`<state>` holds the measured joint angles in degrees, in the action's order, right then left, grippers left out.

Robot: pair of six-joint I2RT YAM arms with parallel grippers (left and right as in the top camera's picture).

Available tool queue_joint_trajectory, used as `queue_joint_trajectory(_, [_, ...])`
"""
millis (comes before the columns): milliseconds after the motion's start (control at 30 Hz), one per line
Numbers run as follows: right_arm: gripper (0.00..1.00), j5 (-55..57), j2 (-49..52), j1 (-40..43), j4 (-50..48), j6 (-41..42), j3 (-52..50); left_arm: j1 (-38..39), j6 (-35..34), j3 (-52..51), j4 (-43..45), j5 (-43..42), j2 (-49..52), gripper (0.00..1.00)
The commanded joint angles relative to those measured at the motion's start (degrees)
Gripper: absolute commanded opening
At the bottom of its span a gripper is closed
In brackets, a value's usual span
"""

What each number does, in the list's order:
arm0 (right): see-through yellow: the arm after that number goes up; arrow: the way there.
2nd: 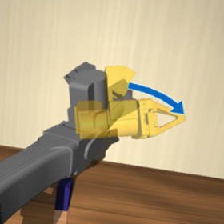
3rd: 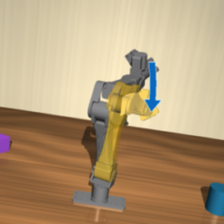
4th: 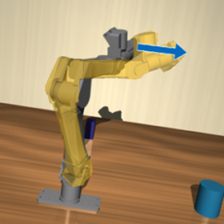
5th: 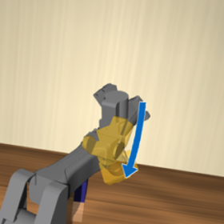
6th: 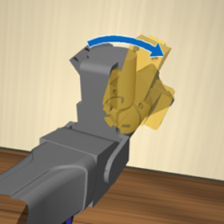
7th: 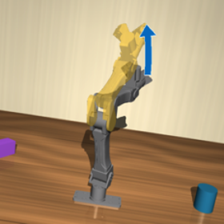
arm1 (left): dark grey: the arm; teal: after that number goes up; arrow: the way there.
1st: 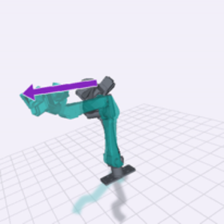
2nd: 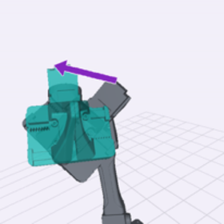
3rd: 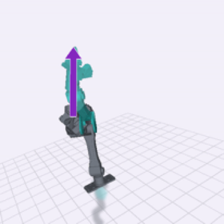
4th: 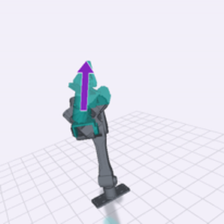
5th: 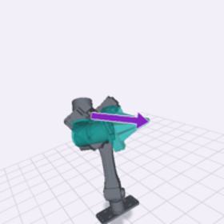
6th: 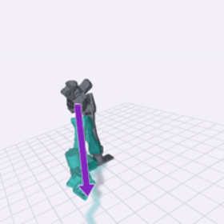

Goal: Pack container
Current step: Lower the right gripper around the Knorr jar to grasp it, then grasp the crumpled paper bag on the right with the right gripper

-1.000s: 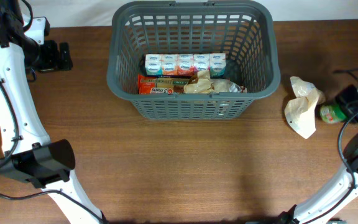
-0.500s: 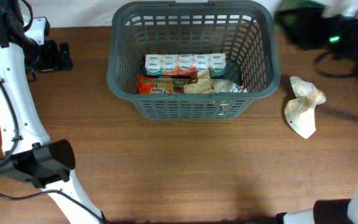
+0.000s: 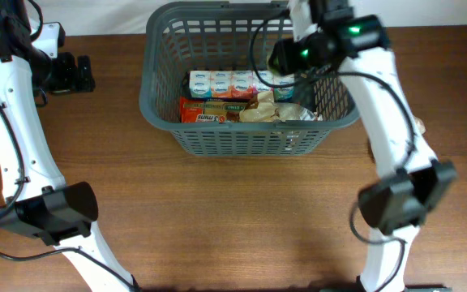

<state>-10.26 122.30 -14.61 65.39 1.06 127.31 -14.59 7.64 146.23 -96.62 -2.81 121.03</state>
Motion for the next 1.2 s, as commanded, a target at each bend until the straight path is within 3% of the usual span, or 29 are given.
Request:
queue_joint_trajectory(0, [0.04, 0.3, 1.1, 0.0, 1.3, -0.2, 0.3, -0.2, -0.5, -0.3, -0.1, -0.4, 0.3, 0.99])
queue_joint_trajectory(167, [0.05, 0.7, 2.3, 0.1, 1.1, -0.2, 0.3, -0.2, -0.5, -0.3, -0.1, -0.4, 0.3, 0.99])
queue_joint_trajectory(200, [0.23, 0.6, 2.3, 0.2, 1.2, -0.2, 0.3, -0.2, -0.5, -0.3, -0.1, -0.4, 0.3, 0.99])
queue_joint_trajectory(233, [0.55, 0.6, 2.2, 0.2, 1.5, -0.2, 0.3, -0.2, -0.5, -0.3, -0.1, -0.4, 0.3, 0.99])
queue_joint_trajectory(267, [0.79, 0.7, 2.1, 0.3, 1.9, -0.2, 0.3, -0.2, -0.5, -0.3, -0.1, -0.4, 0.3, 0.99])
queue_joint_trajectory(300, [0.84, 0.7, 1.8, 0.5, 2.4, -0.2, 0.4, -0.2, -0.5, -0.3, -0.1, -0.4, 0.3, 0.99])
queue_joint_trajectory(433, [0.82, 0.7, -0.2, 1.2, 5.9, -2.0, 3.5, -0.2, -0.5, -0.3, -0.1, -0.4, 0.3, 0.99])
queue_joint_trajectory(667, [0.81, 2.6, -6.9, 5.9, 11.3, -3.2, 21.8, -0.2, -0.5, -0.3, -0.1, -0.4, 0.3, 0.99])
queue_joint_trajectory(767, [0.81, 8.4, -10.0, 11.6, 12.9, -1.4, 29.0, -0.2, -0.5, -0.3, -0.1, -0.4, 0.3, 0.99])
queue_joint_trajectory(967, [0.88, 13.3, -11.2, 27.3, 14.9, 4.5, 29.0, -0.2, -0.5, -0.3, -0.1, -0.4, 0.3, 0.99])
queue_joint_trajectory(1033, [0.92, 13.3, -10.3, 32.1, 14.6, 7.4, 26.8, -0.2, -0.5, -0.3, -0.1, -0.4, 0.3, 0.99])
queue_joint_trajectory(1167, [0.90, 12.3, -7.1, 39.8, 14.7, 12.2, 18.1, -0.2, -0.5, -0.3, -0.1, -0.4, 0.3, 0.99])
